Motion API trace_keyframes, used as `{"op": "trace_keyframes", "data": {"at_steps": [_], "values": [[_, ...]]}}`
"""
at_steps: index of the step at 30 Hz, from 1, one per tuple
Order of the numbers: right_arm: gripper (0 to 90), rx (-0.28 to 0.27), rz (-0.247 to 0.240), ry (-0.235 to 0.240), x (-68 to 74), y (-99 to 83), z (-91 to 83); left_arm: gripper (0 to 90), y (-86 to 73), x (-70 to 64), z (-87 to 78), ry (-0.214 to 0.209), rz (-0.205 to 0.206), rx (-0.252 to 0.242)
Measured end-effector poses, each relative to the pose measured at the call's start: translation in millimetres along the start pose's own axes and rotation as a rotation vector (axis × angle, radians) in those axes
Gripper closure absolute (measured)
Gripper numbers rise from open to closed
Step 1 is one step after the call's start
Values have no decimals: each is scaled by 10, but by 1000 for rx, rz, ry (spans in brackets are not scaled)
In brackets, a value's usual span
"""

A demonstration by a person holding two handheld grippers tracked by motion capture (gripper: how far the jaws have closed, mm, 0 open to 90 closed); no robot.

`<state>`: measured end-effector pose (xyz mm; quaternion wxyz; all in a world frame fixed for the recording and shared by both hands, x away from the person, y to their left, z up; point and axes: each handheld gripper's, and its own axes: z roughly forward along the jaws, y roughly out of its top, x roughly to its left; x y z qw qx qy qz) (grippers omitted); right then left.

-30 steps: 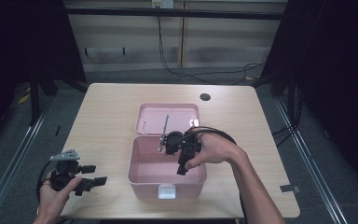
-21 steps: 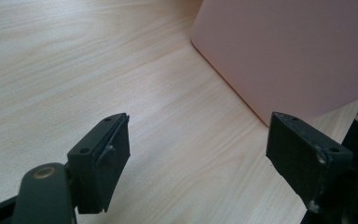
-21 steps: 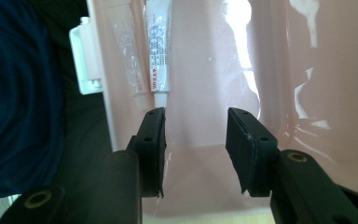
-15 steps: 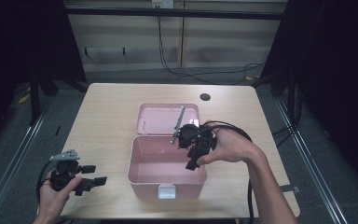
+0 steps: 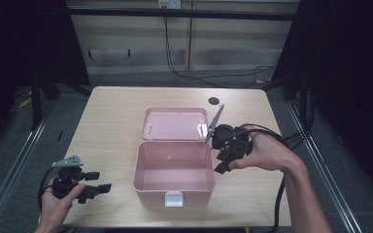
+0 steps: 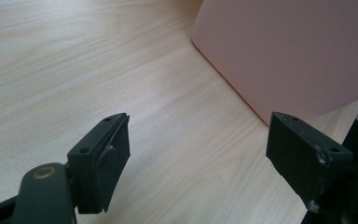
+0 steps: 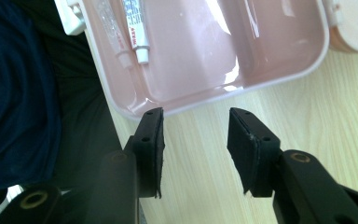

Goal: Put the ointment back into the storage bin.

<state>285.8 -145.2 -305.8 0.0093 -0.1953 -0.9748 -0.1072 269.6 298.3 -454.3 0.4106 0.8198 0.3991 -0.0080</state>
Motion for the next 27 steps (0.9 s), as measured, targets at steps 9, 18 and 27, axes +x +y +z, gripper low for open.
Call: {"op": "trace_keyframes", "data": {"at_steps": [9, 18, 27], "values": [[561, 0, 57, 3, -79, -233, 146, 214, 2, 4, 3, 2, 1, 1], [535, -23, 118, 9, -151, -454, 406, 214, -1, 5, -3, 1, 1, 0], [490, -64, 213, -13, -199, -775, 745, 214, -1, 9, -5, 7, 3, -1]]}}
